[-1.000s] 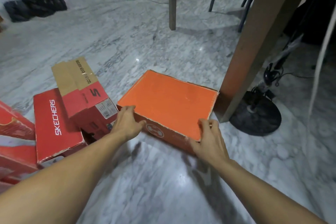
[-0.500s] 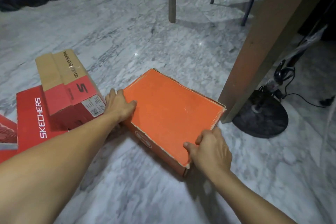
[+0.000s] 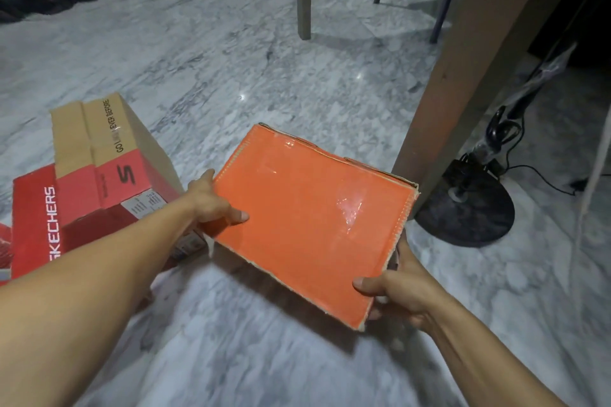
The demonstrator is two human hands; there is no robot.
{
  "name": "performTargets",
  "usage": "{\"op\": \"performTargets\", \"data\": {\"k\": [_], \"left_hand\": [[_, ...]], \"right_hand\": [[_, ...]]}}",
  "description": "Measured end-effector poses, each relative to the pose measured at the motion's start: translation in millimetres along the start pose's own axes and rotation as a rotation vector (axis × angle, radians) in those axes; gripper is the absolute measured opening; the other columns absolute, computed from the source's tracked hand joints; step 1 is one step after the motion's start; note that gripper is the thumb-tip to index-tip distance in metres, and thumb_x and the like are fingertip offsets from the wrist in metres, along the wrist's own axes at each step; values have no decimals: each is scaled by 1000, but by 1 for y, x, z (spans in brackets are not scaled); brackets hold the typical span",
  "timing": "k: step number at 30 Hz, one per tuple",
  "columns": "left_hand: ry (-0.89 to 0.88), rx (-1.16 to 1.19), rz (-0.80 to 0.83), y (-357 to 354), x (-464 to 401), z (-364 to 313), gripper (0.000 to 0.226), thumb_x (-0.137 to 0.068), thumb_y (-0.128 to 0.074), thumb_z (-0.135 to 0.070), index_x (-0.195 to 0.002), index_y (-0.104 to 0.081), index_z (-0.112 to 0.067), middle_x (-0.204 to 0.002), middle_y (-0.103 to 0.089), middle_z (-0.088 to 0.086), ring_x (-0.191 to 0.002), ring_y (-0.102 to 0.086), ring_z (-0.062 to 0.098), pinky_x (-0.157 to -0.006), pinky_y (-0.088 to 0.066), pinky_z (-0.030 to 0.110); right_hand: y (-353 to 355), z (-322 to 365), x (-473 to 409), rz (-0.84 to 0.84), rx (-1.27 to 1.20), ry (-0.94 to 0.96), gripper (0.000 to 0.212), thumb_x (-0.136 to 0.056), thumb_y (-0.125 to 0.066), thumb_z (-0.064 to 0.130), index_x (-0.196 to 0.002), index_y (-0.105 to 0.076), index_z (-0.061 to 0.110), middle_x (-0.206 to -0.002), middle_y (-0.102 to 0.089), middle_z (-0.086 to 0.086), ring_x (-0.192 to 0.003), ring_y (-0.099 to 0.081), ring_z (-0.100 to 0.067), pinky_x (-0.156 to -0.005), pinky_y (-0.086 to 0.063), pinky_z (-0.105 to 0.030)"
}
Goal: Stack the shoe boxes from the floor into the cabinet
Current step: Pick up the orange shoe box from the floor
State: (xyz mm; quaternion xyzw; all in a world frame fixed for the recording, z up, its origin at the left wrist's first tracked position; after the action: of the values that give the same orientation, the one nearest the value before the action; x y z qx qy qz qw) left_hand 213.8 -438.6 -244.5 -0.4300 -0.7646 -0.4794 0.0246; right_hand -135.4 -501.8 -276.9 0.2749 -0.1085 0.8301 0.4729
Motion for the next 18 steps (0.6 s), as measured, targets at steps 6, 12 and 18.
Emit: {"op": "performTargets", "data": {"k": [6,12,18], "left_hand": [[15,364,92,15,46,2,95,-35,-71,-84,-81,-55,-2,-64,-50,21,-49,-52,12,-49,-42,23],[116,603,175,18,73,11,123,-38,-30,-105,-109,-63,-10,-102,-61,20,-87,-56,33,-74,-42,41],[267,532,244,21,105,21,122,-29,-12,-108,-90,-58,-13,-91,-56,19,-71,-48,25,-64,-34,33]], "right_hand": [[21,-10,28,25,119,327,124,-68,-71,-21,-151,-7,44,-114,-57,42,-106,-59,11,-79,-57,-21],[46,9,43,-107,81,398,87,-76,-63,-22,-143,-37,27,-129,-58,8,-107,-61,6,-75,-54,-18],[73,38,46,-194,-225,-115,66,-82,-42,76,-80,-60,13,-78,-67,-10,-71,-68,-33,-60,-56,-57]]}}
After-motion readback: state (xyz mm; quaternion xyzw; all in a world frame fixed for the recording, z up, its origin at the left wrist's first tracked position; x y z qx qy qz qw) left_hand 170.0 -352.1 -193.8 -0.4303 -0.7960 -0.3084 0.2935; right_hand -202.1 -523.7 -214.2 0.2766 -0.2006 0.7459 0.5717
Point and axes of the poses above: each hand's wrist, its own x-axis away from the middle knuckle, its own y-axis out of the back of the hand, z = x × y, the point moved 4 cm from there along -x, towards the middle knuckle
